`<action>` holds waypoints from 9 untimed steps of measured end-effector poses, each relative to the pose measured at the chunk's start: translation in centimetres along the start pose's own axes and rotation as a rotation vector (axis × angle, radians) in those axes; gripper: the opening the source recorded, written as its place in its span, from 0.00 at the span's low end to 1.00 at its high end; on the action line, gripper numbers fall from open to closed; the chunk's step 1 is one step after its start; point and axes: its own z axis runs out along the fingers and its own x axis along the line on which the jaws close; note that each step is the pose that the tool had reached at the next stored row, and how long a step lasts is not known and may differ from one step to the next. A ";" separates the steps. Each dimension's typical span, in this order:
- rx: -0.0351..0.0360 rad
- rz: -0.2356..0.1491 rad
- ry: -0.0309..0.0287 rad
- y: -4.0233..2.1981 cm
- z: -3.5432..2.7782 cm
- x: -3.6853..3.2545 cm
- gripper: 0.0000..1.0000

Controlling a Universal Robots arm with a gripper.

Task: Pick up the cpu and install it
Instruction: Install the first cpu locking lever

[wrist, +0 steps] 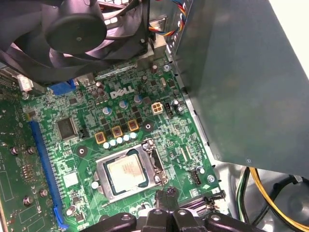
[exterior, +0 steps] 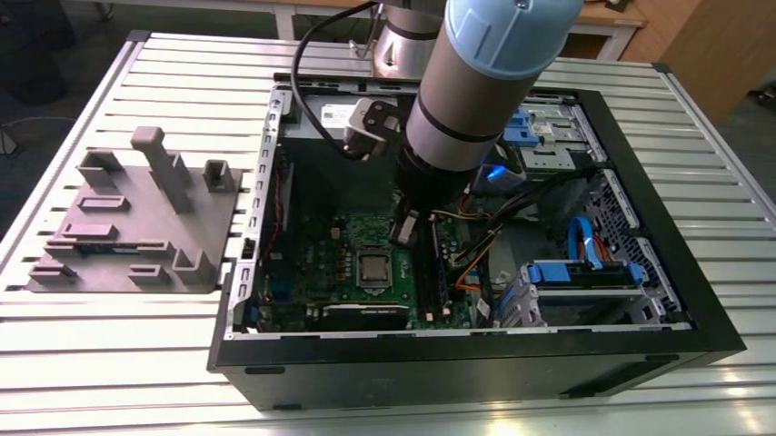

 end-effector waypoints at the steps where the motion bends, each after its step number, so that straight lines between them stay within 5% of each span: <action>1: -0.0006 -0.013 0.0018 0.00 0.02 0.00 0.10; 6: -0.0054 -0.098 0.0143 -0.01 0.10 0.01 0.10; 9: -0.0052 -0.119 0.0167 -0.03 0.10 0.12 0.10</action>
